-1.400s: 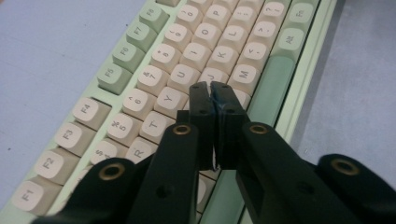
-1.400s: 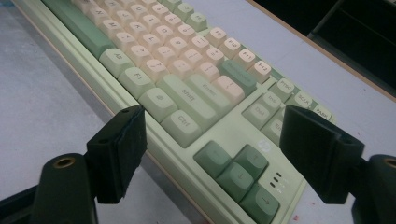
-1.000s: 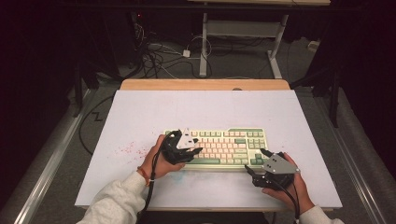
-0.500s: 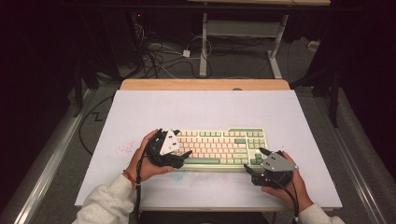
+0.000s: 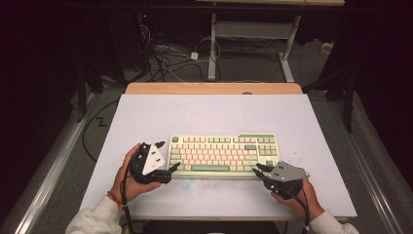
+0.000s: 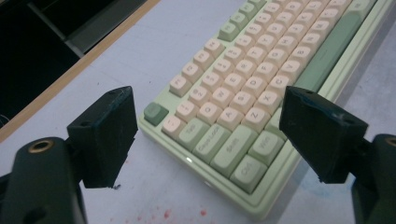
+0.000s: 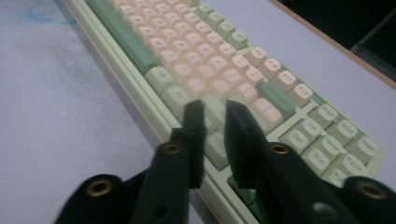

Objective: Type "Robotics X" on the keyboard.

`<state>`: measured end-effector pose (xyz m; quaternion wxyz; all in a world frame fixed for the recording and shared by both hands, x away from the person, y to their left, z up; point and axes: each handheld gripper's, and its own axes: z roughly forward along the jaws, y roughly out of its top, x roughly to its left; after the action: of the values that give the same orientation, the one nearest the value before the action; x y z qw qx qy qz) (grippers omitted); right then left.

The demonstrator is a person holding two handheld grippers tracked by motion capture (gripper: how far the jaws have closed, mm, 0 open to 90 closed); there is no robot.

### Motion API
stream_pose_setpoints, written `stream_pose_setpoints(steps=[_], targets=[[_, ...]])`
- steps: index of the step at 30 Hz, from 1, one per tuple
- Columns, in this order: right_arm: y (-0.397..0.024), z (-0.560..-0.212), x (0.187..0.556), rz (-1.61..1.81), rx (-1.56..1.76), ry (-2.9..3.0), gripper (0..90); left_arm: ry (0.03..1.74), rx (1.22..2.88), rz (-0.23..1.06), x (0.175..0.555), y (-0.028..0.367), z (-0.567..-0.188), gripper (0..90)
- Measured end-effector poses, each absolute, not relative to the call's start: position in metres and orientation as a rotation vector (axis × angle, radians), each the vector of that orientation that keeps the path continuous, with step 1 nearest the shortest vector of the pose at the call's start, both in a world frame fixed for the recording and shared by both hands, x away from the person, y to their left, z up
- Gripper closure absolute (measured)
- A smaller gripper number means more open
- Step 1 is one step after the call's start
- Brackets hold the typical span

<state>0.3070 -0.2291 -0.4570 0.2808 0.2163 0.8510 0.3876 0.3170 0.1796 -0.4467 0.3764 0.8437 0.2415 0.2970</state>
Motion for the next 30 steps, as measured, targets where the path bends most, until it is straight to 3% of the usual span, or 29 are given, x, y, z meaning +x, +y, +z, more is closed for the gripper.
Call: stream_pose_setpoints(steps=[5,19,30], targets=[[-0.219,-0.451,0.313,1.065,0.602,2.330,89.4,0.662,2.194,0.755,0.309,0.193,-0.458,18.2],[-0.166,-0.436,0.361,1.039,0.593,2.365,90.0,0.746,2.214,0.693,0.302,0.212,-0.473,18.2],[-0.141,-0.448,0.383,0.945,0.622,2.409,90.0,0.734,2.231,0.689,0.301,0.212,-0.476,18.2]])
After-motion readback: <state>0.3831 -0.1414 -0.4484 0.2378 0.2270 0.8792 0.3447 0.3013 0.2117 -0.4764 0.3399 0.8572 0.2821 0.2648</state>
